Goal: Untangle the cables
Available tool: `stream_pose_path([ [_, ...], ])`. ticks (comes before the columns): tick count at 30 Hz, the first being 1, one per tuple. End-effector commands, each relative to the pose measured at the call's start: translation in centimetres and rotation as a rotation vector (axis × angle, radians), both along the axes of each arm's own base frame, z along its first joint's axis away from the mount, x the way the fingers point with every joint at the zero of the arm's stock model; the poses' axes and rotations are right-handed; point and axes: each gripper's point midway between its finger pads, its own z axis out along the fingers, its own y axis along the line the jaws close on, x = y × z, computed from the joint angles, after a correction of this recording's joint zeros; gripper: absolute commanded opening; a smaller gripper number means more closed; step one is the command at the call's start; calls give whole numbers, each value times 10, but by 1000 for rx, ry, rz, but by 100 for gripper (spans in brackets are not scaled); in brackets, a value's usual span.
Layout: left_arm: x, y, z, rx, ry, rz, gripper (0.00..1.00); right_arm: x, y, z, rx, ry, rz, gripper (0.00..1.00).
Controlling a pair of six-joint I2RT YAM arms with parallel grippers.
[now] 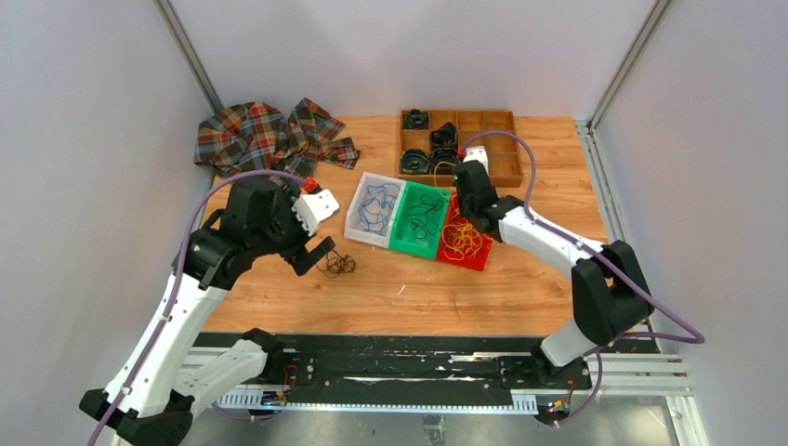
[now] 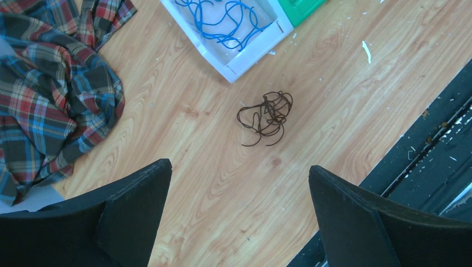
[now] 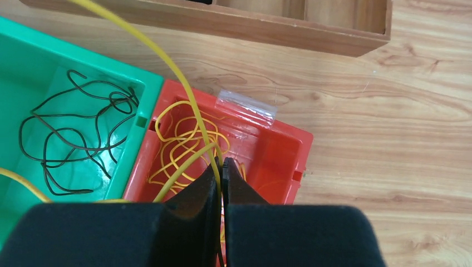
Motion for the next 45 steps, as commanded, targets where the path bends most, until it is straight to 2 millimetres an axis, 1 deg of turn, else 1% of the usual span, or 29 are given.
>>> stream_pose_path([
  [1,5,5,10,4,-6,22,98,-10,-6,-21,55,184,-92,1],
  [5,6,6,8,2,10,27,98,-17,-16,-40,108,280,-139,1],
  [8,8,10,1,24,45,45,98,-21,-19,-47,141,312,-153,2],
  [11,14,16,-5,33,82,84,98,-26,-21,-50,138,331,-155,15],
  [13,18,17,0,24,90,104,98,-30,-23,-50,134,340,-163,20],
  [16,22,17,6,10,90,117,98,-33,-26,-45,130,333,-174,26],
  [20,23,16,15,-3,88,119,98,-32,-28,-28,134,297,-160,33],
  [27,24,18,18,-7,91,132,98,-35,-29,6,170,231,-135,50],
  [32,25,17,19,-18,99,140,98,-33,-27,37,198,160,-108,57],
  [35,25,16,20,-23,101,141,98,-29,-26,57,205,125,-91,59],
  [38,25,17,19,-23,103,143,98,-25,-27,71,206,104,-90,59],
  [42,26,15,20,-30,112,151,98,-14,-28,78,221,98,-95,59],
  [45,25,13,21,-41,113,139,98,-2,-23,80,241,103,-89,58],
])
